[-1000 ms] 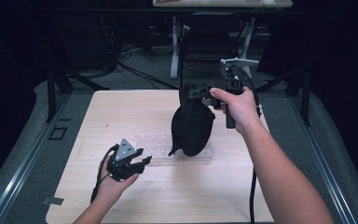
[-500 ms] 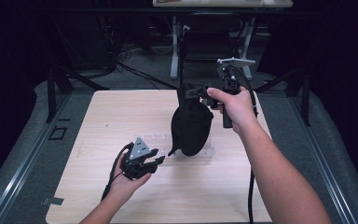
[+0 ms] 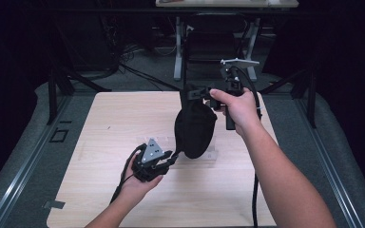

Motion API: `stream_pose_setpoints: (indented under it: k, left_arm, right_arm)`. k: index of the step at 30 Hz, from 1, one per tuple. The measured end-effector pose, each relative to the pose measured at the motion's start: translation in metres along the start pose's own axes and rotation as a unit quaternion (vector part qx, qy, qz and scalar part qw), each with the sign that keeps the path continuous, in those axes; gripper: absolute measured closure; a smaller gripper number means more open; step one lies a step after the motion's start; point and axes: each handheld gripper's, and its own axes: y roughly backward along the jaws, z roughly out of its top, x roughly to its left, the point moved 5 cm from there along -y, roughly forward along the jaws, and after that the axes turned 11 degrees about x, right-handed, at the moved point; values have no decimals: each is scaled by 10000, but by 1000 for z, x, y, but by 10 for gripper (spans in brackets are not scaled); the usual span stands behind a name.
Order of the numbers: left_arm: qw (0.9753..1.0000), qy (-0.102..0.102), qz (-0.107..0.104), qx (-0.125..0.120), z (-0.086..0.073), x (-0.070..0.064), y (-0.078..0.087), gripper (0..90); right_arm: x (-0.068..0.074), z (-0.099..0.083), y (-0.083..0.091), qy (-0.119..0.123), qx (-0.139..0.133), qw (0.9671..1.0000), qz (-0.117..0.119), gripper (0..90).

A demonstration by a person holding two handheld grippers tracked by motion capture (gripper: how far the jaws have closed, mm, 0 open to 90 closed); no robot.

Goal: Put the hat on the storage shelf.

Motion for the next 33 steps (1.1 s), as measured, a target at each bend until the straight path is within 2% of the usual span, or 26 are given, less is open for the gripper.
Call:
stream_pose_setpoints:
  k: [4, 11, 12, 21, 22, 26, 33]
  left_arm:
    - [9999, -72, 132, 7, 4, -2, -3, 747]
    - [9997, -137, 205, 16, 6, -1, -6, 801]
    - [9994, -195, 280, 27, 5, -2, -5, 806]
    - [9989, -279, 373, 85, 4, -2, -4, 826]
    - [9989, -251, 385, 56, 4, -2, -4, 826]
    - [9987, -265, 427, 65, 2, -1, -3, 832]
    - [9989, -245, 398, 43, 0, 3, -2, 842]
  right_arm:
    - [1, 0, -1, 16, 9, 10000, 10, 876]
    - [1, 0, -1, 7, -2, 10000, 5, 874]
    - [1, 0, -1, 0, 2, 10000, 5, 871]
    - [6, -3, 1, 76, 31, 10000, -30, 829]
    - [8, -3, 4, 107, 11, 9999, 69, 821]
    - [13, -5, 13, 161, -82, 9997, 183, 817]
    - [13, -7, 23, 217, -137, 9996, 140, 806]
